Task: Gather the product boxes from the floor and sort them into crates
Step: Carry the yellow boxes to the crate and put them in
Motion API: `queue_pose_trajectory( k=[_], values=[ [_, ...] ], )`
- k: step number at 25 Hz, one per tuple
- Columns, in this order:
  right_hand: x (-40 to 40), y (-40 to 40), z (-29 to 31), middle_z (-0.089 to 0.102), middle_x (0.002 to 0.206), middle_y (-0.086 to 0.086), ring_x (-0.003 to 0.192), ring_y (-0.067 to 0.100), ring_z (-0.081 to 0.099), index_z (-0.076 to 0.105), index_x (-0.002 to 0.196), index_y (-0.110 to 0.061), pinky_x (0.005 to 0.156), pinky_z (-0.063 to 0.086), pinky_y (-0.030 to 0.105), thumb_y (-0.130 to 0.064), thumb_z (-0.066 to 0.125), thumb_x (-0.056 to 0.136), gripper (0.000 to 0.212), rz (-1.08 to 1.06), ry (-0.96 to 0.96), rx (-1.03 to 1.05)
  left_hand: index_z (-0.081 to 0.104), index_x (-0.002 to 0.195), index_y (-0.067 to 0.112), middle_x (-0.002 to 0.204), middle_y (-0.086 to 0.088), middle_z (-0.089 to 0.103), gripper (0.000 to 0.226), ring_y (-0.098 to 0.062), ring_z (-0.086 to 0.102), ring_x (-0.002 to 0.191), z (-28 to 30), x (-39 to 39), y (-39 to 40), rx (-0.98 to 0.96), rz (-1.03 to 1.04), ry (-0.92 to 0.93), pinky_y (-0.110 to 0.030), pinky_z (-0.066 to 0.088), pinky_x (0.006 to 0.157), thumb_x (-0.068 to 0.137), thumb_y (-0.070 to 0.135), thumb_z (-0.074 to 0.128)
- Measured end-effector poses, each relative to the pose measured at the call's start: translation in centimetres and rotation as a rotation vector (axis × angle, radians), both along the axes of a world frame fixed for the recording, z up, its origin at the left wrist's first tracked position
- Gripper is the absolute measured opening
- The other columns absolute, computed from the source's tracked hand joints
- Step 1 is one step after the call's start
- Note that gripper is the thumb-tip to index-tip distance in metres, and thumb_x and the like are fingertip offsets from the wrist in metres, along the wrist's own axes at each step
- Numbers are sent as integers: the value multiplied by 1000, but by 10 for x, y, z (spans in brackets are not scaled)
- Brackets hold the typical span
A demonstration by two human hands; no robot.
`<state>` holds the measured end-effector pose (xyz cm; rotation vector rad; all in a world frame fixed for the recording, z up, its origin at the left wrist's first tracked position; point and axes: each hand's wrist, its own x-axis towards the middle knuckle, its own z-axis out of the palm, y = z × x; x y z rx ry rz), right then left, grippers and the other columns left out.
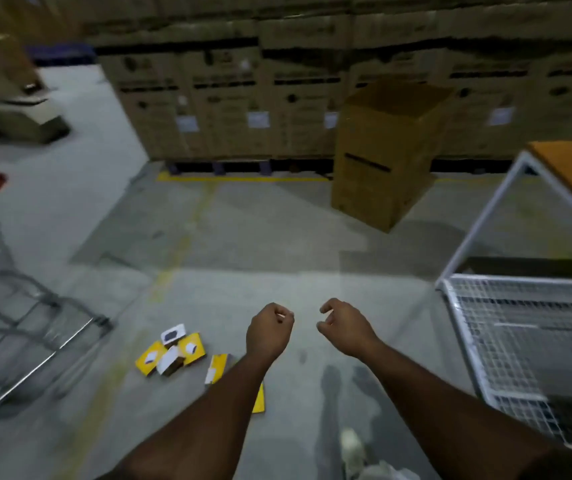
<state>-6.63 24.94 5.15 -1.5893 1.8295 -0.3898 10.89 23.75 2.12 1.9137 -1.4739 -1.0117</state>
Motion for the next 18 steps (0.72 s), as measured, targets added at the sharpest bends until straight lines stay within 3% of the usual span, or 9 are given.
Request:
queue_pose_trajectory(
  k=[5, 10, 14, 18],
  values=[
    [67, -48, -29, 68, 101, -1, 98, 17, 62, 57, 117, -21, 83, 50, 30, -31, 62, 83, 36, 287, 24, 112, 61, 75, 29, 81, 5, 72, 10, -16, 71, 79, -23, 83, 10, 70, 248, 6, -40, 57, 78, 79, 38, 60],
    [124, -91, -52, 65, 113, 5, 108, 21, 59, 54, 122, -18, 85, 46, 29, -31, 63, 85, 41, 536, 46, 180, 63, 79, 27, 77, 3, 73, 27, -19, 72, 79, -29, 142, 22, 150, 527, -24, -43, 59, 72, 67, 49, 52],
    [164, -104, -66, 66, 114, 5, 110, 22, 59, 54, 122, -16, 81, 44, 27, -27, 63, 84, 40, 618, 15, 209, 64, 80, 26, 71, 5, 71, 16, -15, 71, 72, -25, 161, 37, 210, 682, -26, -41, 60, 71, 78, 41, 60],
    [186, -113, -85, 65, 101, 2, 84, 15, 63, 55, 106, -23, 66, 44, 23, -26, 63, 83, 24, 660, 36, 296, 66, 82, 24, 72, 4, 71, 11, -14, 71, 67, -31, 180, 40, 241, 746, 41, -41, 60, 72, 81, 34, 62]
  ],
)
